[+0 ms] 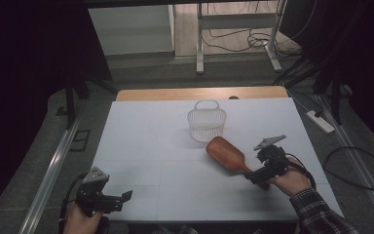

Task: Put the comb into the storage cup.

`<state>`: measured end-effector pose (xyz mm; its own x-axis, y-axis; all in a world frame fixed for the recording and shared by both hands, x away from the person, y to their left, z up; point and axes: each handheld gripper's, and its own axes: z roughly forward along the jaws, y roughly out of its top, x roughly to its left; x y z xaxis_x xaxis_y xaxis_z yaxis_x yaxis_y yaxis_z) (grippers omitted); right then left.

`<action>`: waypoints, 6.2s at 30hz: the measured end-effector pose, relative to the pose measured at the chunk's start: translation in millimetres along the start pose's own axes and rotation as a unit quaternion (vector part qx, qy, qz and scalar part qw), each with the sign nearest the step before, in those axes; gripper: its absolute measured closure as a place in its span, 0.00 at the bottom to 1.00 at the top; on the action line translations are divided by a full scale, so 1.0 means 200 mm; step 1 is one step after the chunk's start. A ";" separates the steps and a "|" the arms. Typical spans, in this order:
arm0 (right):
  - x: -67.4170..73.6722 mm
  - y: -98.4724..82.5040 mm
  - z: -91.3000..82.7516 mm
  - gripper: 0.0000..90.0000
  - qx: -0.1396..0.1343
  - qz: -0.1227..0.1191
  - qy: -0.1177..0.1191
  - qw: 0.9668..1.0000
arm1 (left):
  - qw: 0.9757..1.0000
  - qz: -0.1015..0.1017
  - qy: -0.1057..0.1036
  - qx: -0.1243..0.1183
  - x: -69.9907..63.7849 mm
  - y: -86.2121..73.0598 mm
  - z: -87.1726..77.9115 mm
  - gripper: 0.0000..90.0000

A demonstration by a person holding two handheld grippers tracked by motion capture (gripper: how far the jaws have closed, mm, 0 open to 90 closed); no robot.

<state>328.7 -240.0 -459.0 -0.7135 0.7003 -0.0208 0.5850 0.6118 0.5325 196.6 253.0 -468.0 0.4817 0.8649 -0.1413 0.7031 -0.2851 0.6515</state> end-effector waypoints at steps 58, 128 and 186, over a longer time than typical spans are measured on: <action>0.00 0.04 0.21 0.00 0.072 -0.008 -0.003 0.997 | 1.000 0.008 0.002 0.005 -0.01 0.00 0.01 0.00; 0.01 0.03 0.19 0.79 0.063 -0.034 0.026 0.997 | 1.000 0.009 0.000 0.004 -0.01 0.01 0.01 0.00; 0.08 0.08 -0.08 0.79 -0.105 -0.049 0.051 0.992 | 0.994 0.013 -0.076 -0.073 0.00 0.31 0.05 0.00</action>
<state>319.8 -225.1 -438.0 -0.8044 0.5940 -0.0010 0.4258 0.5778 0.6963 246.4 230.9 -435.2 0.5799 0.7827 -0.2260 0.6115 -0.2348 0.7556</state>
